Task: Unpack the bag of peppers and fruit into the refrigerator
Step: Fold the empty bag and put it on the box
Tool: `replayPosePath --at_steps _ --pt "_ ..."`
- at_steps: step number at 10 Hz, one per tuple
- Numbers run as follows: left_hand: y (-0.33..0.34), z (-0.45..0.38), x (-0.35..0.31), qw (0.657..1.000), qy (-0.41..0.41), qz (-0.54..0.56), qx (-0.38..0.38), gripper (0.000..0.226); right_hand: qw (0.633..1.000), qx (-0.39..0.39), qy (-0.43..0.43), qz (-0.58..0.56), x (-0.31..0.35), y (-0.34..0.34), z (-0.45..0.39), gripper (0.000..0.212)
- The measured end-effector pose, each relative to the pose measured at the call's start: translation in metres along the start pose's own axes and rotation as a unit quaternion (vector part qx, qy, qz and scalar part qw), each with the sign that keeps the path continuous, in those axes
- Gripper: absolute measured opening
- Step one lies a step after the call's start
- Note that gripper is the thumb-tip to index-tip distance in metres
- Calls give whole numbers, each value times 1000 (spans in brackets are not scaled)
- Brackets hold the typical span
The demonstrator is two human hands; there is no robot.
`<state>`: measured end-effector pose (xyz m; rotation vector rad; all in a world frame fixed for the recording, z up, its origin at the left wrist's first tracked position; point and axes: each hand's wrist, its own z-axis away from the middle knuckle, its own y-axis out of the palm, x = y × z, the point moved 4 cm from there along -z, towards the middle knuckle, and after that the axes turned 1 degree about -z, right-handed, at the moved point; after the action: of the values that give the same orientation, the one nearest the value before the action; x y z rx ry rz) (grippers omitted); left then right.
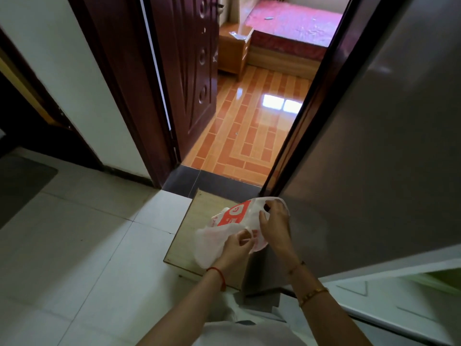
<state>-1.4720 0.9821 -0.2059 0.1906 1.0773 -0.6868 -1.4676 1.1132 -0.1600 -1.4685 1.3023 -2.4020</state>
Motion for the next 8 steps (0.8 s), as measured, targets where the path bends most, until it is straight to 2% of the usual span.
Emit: replayPosePath --at_steps 1,2,4,6,8 --pt "7 0 -8 997 22 -55 41 31 999 -14 -45 22 6 -11 5 40" --pt "6 3 -8 985 59 -150 60 32 997 3 -62 55 4 -15 4 40" --pt "-25 19 -10 973 120 -199 13 30 992 8 -87 88 0 -32 25 45" --pt "-75 43 -38 928 240 -279 -55 45 992 -13 -96 87 -6 -46 74 47" --pt "-93 85 -61 889 330 -314 -48 48 992 -54 -90 63 -2 -64 144 38"
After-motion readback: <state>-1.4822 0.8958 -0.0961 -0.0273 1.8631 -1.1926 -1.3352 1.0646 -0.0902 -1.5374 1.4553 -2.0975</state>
